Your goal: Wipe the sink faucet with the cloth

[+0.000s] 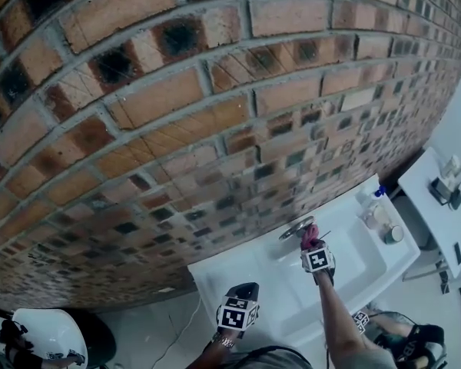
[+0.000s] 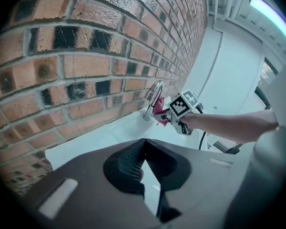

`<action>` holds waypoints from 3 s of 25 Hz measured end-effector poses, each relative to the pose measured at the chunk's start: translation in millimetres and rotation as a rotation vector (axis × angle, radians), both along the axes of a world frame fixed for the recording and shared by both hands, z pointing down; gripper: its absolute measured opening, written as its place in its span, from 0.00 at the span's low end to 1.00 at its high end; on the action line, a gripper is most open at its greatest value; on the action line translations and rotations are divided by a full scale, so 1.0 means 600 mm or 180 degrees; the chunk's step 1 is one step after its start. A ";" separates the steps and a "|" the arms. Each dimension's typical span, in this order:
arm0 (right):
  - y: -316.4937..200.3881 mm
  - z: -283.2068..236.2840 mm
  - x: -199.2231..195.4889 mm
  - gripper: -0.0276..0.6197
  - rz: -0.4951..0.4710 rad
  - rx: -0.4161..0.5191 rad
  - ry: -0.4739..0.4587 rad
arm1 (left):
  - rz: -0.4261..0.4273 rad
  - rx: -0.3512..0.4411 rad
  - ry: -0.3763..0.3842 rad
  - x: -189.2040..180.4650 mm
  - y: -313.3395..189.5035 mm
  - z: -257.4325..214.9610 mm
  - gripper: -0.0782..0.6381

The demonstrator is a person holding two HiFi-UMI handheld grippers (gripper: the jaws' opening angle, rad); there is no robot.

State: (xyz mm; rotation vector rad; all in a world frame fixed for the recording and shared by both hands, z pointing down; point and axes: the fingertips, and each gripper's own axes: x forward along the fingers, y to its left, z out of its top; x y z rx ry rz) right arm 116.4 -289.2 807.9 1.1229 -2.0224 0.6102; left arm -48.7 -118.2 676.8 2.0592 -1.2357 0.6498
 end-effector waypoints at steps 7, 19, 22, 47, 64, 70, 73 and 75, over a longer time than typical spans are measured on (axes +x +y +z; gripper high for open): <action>0.032 -0.007 0.164 0.14 0.1601 0.0188 -0.0724 | -0.0004 -0.0013 0.0004 -0.002 -0.001 0.002 0.14; 0.007 0.005 0.105 0.14 0.1691 -0.0008 -0.1358 | 0.0087 -0.0015 -0.0023 0.014 -0.003 0.003 0.14; 0.027 -0.002 0.060 0.14 0.1058 -0.0115 -0.1253 | 0.0104 -0.0032 -0.0019 0.016 -0.002 0.008 0.14; -0.026 -0.027 -0.037 0.14 0.0455 -0.0203 -0.1082 | -0.0047 0.0001 -0.0023 -0.006 0.003 -0.002 0.14; -0.029 -0.259 0.015 0.14 0.0250 0.1316 -0.0264 | -0.0004 0.0189 -0.0054 0.021 0.041 -0.043 0.14; 0.036 -0.275 -0.089 0.14 -0.0424 0.1610 0.0241 | 0.0006 0.0205 -0.0106 0.035 0.074 -0.050 0.14; 0.088 -0.241 -0.148 0.14 -0.0806 0.1447 0.0113 | -0.0008 0.0179 -0.0105 0.047 0.100 -0.048 0.14; 0.131 -0.225 -0.193 0.14 -0.1204 0.1322 -0.0046 | -0.0032 0.0164 -0.0115 0.051 0.116 -0.046 0.14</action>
